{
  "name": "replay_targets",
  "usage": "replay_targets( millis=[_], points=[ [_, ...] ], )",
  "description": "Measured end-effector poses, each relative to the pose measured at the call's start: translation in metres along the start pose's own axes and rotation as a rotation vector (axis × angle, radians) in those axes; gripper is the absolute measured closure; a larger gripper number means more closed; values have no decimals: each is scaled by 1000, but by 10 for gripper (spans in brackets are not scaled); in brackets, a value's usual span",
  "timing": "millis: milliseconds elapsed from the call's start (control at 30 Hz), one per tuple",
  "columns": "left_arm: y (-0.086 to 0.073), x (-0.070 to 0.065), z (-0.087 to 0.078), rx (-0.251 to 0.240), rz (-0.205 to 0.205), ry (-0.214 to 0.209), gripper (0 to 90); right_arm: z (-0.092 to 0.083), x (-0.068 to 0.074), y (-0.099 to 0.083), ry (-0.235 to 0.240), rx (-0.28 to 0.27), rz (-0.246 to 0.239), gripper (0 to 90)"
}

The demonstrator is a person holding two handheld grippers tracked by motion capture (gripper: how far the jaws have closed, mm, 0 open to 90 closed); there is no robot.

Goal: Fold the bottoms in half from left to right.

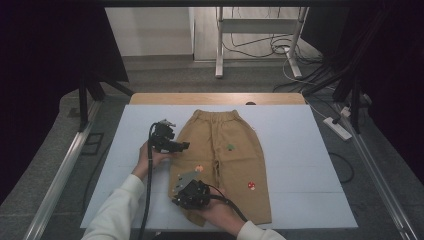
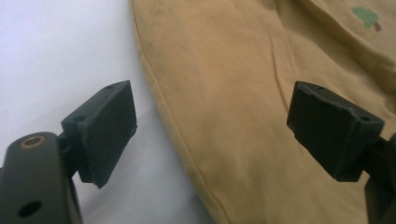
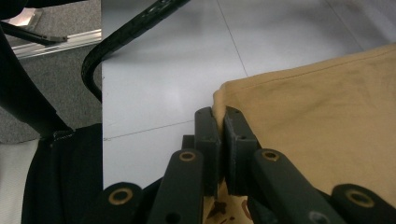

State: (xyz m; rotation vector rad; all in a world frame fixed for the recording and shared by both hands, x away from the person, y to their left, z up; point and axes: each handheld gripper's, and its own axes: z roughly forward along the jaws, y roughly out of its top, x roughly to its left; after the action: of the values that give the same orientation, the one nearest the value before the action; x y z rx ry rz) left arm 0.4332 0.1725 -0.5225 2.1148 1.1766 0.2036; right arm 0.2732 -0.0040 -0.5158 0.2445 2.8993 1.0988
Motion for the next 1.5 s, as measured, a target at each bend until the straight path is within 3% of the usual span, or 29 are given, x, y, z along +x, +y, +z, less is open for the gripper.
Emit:
replay_targets(
  millis=[533,833,900,967,1000,1033,1067,1167,1233,1367,1500],
  points=[
    [7,2,16,33,10,-1,178,-1,0,0,3,-3,-3,854],
    [5,5,20,41,-11,-9,202,-1,0,0,6,-3,1,854],
    [4,6,18,33,-22,-33,266,-1,0,0,5,-2,1,853],
    [3,6,17,31,-26,-49,395,-1,0,0,6,-1,0,853],
    [3,6,17,33,-29,-56,482,-1,0,-1,6,0,-1,853],
    [3,6,17,37,-31,-71,631,-1,0,-1,6,1,-1,853],
    [2,6,17,42,-31,-90,631,-1,0,-1,4,3,-2,853],
    [2,6,18,52,-36,-128,785,-1,0,-1,7,1,-1,853],
    [2,6,17,48,-37,-140,833,-2,0,-1,9,1,-1,853],
    [4,5,11,16,-38,-174,842,-3,0,-1,16,3,-1,854],
    [7,2,4,-4,-27,-181,843,-6,0,-3,11,11,-4,854]
  ],
)
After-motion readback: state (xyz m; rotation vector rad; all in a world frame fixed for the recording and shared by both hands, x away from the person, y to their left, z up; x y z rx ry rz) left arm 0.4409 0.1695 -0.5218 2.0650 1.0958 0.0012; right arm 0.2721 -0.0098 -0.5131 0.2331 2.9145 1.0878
